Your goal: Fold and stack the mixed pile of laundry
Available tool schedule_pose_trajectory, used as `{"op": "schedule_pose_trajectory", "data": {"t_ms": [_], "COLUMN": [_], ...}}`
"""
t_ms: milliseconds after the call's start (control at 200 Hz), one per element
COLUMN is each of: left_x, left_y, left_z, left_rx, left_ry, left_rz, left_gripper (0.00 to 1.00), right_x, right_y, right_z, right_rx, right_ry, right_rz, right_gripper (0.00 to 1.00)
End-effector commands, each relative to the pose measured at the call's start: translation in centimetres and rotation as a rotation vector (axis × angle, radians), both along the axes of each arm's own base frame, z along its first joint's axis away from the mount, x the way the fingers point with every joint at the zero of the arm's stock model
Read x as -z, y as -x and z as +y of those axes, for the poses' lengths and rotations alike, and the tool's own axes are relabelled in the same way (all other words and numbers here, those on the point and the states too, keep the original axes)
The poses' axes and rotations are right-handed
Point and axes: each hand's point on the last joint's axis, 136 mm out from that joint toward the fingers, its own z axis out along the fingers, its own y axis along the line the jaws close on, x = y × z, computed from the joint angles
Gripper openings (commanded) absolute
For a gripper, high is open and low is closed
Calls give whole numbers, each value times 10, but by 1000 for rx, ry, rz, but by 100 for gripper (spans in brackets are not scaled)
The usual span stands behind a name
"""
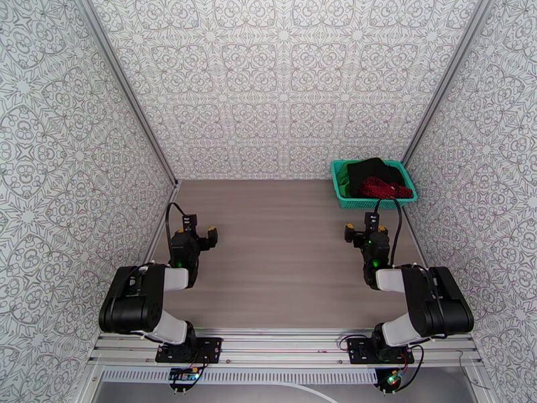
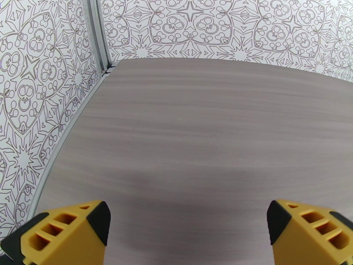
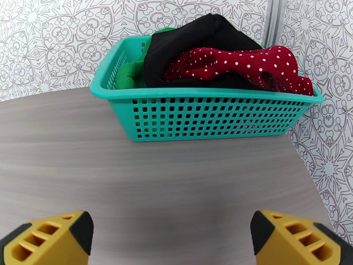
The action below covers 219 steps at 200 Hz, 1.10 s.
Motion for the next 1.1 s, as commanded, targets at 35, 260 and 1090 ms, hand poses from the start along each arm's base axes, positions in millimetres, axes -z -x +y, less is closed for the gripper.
{"op": "schedule_pose_trajectory", "data": {"t_ms": [35, 260, 1090], "left_x": [-7, -7, -165], "left_y": [-4, -4, 44], "left_z": [1, 1, -146], "left_rx": [9, 9, 100], "left_ry": [-8, -1, 153], "left_rz": [-23, -24, 273], "left_gripper": [99, 99, 99], "right_x": [0, 0, -119], "right_y": [1, 1, -159], "right_z": [1, 1, -34], "right_rx": [-1, -1, 90], "right_ry": [-4, -6, -150], "right_rz": [2, 1, 550], "right_gripper": [99, 99, 98]}}
